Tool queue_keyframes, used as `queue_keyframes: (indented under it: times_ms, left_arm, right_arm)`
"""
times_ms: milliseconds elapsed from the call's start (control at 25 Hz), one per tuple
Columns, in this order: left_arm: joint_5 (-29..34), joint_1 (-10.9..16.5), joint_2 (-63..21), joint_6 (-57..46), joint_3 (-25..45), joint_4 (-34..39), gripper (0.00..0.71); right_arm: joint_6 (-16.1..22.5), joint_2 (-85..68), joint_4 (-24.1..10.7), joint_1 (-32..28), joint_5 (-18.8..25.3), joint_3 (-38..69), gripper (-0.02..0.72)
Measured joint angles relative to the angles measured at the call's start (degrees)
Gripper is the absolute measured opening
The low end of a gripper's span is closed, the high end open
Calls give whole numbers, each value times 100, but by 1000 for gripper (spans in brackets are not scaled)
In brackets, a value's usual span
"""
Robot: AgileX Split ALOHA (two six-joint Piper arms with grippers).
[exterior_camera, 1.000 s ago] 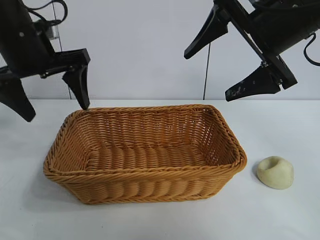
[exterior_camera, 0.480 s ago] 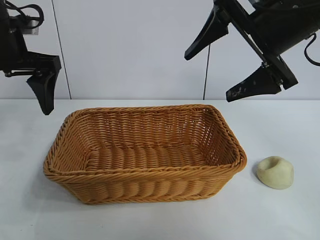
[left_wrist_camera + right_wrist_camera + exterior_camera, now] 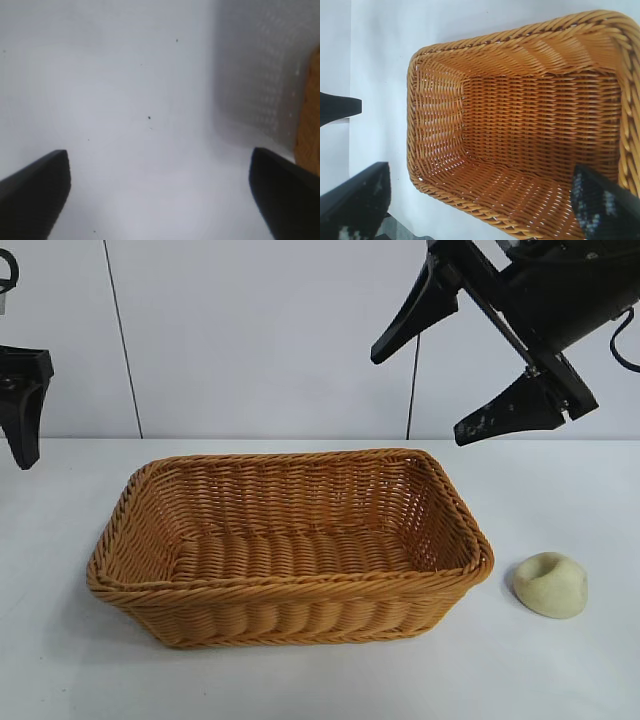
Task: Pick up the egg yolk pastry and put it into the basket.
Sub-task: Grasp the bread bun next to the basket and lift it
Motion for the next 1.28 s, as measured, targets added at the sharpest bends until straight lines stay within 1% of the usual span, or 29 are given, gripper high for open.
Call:
queue_keyframes:
  times_ms: [160,400,600,680,720,800,960,1000,1160,1280]
  left_arm:
    - [51,0,-978,41,582,-5,695]
    - [76,0,-3009,85,1718,5,695]
    - [87,0,-4512,85,2703,7,695]
    - [-29,0,-5140,87,3161,7,695]
    - [-29,0,-5140,87,3161,7,695]
    - [-208,0,-5657,87,3585,7,695]
    - [-512,0,-6823,87,4351,7,695]
    - [-572,0,-7295,87,4661,1,695]
    - [-661,0,-8026,93,4828,-44,695]
    - [-692,0,-8357,98,4834,10,695]
  right_arm:
    - [0,0,-2,0,4,0,695]
    - [0,0,-7,0,4,0,695]
    - [0,0,-7,0,4,0,695]
    - [0,0,-7,0,4,0,695]
    - [0,0,-7,0,4,0,695]
    - [0,0,-7,0,4,0,695]
    - [0,0,-7,0,4,0,695]
    - [0,0,-7,0,4,0,695]
    - [0,0,-7,0,4,0,695]
    - [0,0,-7,0,4,0,695]
